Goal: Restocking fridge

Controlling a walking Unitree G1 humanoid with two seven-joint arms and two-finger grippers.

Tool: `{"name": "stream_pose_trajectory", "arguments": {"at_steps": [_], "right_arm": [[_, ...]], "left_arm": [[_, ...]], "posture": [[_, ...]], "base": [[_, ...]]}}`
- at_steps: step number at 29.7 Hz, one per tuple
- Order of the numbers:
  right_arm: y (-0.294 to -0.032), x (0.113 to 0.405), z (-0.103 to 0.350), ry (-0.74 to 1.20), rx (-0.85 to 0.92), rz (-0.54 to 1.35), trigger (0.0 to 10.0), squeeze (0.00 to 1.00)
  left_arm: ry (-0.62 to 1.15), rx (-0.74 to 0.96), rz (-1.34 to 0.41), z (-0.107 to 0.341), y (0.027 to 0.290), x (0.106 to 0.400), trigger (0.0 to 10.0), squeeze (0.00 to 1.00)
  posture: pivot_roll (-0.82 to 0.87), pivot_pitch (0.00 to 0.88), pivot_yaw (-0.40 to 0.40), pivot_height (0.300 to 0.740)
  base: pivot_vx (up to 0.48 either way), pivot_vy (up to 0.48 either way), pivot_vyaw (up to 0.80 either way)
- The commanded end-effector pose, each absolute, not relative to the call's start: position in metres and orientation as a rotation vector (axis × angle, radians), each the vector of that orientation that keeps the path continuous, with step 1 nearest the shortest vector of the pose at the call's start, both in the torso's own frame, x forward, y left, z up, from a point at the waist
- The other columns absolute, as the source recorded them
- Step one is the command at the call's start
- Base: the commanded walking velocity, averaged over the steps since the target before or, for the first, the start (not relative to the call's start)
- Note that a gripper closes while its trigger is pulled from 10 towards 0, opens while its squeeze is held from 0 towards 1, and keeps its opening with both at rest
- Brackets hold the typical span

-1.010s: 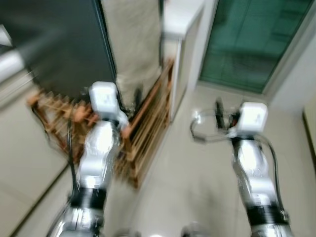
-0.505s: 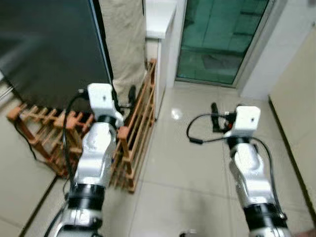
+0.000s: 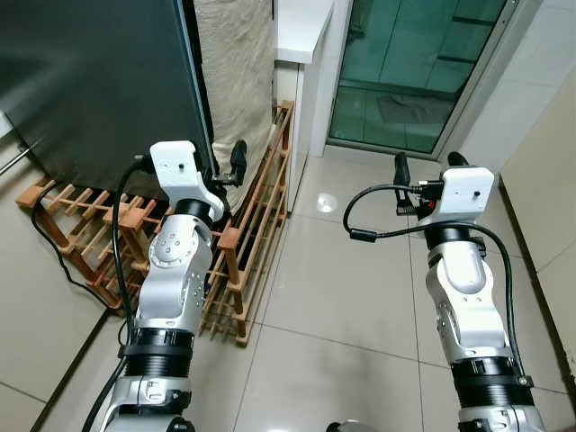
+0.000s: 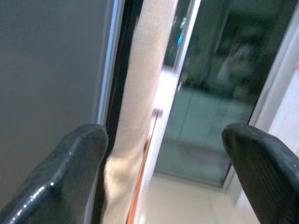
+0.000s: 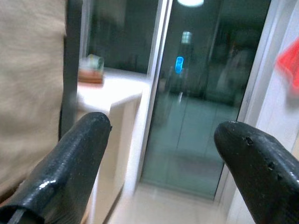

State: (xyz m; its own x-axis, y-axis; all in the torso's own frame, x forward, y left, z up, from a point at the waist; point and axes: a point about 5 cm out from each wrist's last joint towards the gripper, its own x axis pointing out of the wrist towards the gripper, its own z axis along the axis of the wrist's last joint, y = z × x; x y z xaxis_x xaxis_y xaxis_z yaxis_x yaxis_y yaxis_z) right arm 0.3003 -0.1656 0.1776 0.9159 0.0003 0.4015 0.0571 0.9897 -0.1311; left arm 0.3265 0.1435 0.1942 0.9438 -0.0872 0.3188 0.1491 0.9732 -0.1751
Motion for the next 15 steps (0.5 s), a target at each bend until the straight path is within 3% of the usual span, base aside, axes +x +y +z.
{"name": "stream_pose_trajectory", "arguments": {"at_steps": [1, 4, 6, 13, 15], "right_arm": [[-0.164, 0.287, 0.202, -0.547, -0.189, -0.036, 10.0, 0.0], [-0.164, 0.259, 0.215, -0.634, -0.25, -0.046, 10.0, 0.0], [-0.167, 0.255, 0.228, -0.675, -0.251, -0.083, 10.0, 0.0], [-0.173, 0.27, 0.249, -0.735, -0.244, -0.132, 10.0, 0.0], [-0.173, 0.276, 0.254, -0.754, -0.255, -0.136, 10.0, 0.0]], "left_arm": [[-0.412, -0.187, -0.125, 0.214, 0.15, 0.317, 10.0, 0.0], [-0.54, -0.157, -0.123, 0.245, 0.156, 0.294, 10.0, 0.0], [-0.599, -0.126, -0.125, 0.259, 0.154, 0.286, 10.0, 0.0], [-0.646, -0.152, -0.127, 0.271, 0.147, 0.292, 10.0, 0.0], [-0.652, -0.163, -0.136, 0.273, 0.144, 0.296, 10.0, 0.0]], "posture": [[-0.07, 0.0, 0.016, 0.74], [-0.06, 0.0, 0.01, 0.74], [-0.06, 0.0, -0.001, 0.74], [-0.07, 0.0, -0.007, 0.74], [-0.07, 0.0, -0.008, 0.74]], "base": [[0.0, 0.0, 0.0], [0.0, 0.0, 0.0], [0.0, 0.0, 0.0], [0.0, 0.0, 0.0], [0.351, 0.0, 0.0]]}}
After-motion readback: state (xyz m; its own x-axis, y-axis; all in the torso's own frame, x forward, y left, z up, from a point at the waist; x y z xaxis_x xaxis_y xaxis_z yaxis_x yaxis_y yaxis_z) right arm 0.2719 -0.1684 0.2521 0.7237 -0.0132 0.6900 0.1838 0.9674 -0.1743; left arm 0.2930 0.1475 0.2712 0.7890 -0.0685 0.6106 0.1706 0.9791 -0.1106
